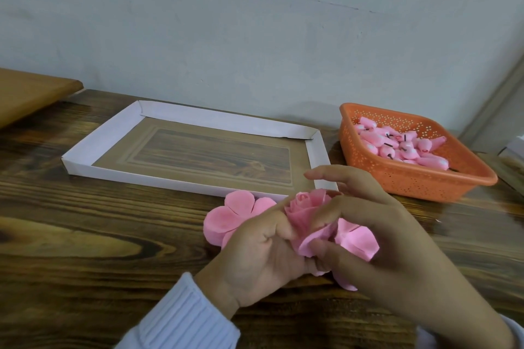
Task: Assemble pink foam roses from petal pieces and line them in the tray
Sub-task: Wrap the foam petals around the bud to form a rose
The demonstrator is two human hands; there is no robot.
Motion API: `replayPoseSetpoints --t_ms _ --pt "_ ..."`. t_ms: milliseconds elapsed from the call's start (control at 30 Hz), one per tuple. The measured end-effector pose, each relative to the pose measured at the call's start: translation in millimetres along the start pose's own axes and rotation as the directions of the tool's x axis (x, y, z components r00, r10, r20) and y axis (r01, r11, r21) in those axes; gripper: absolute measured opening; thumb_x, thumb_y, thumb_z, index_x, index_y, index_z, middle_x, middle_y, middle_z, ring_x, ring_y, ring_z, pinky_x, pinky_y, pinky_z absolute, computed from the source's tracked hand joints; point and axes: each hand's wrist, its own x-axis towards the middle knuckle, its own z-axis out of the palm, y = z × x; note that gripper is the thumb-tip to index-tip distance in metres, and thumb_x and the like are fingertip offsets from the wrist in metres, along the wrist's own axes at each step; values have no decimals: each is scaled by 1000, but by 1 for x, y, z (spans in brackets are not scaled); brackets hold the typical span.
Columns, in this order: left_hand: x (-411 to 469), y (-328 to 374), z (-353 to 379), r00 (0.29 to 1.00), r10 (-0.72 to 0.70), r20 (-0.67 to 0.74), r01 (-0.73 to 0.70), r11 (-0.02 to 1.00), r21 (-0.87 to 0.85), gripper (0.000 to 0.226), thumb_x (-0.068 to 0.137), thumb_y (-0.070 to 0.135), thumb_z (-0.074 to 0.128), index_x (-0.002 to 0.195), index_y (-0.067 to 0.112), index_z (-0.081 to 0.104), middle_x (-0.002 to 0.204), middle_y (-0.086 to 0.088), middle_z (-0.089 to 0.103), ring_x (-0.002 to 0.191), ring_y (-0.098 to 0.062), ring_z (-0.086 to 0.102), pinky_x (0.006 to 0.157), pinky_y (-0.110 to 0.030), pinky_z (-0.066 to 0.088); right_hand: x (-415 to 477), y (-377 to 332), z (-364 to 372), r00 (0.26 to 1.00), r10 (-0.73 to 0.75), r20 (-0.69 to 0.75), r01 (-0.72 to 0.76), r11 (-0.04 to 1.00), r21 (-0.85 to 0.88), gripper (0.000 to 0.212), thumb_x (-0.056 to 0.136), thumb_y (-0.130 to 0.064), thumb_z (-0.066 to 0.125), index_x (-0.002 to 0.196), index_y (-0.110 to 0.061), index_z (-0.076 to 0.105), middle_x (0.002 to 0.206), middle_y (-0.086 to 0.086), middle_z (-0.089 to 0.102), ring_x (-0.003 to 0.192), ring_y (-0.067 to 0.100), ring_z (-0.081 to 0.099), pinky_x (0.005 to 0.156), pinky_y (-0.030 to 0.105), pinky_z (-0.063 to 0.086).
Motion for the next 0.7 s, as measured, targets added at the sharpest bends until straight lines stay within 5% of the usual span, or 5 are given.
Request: replayPoseSetpoints --t_ms 133,267,433,567,700 --pt "-2 -3 -3 998 57 -6 -54 978 202 38 66 6 60 102 17 64 90 -2 63 86 -16 60 82 -37 48 -1 2 8 983 43 -177 -54 997 -58 26 77 -34 71 99 -39 58 131 -12 52 131 9 44 100 13 34" --pt "-4 -5 2 953 274 -132 -141 783 606 45 70 15 73 108 38 66 97 0 71 93 -22 68 83 -39 57 -3 -2 20 907 272 -321 -171 935 311 43 74 -43 64 115 -39 53 118 -21 60 114 0 57 95 19 46" --pt "-2 -5 11 868 487 -98 -206 531 822 41 65 9 78 92 37 68 96 7 72 90 -11 69 74 -20 55 -4 -5 32 844 534 -46 -349 614 708 65 61 -50 71 123 -40 53 119 -12 64 110 10 64 77 21 55" --pt "0 -9 16 878 474 -69 -237 555 797 34 77 -26 55 80 7 61 82 -7 63 77 -13 64 61 -24 52 -2 -7 44 821 570 5 -422 602 678 57 64 -30 73 117 -38 56 101 -11 70 83 0 69 61 12 50" --pt "-1 -10 9 830 555 -58 -226 429 875 22 74 -10 65 77 11 61 79 -5 65 78 -11 69 59 -36 59 0 -5 47 850 523 58 -408 585 701 43 58 -40 77 99 -43 66 86 -13 71 75 -1 68 57 10 48"
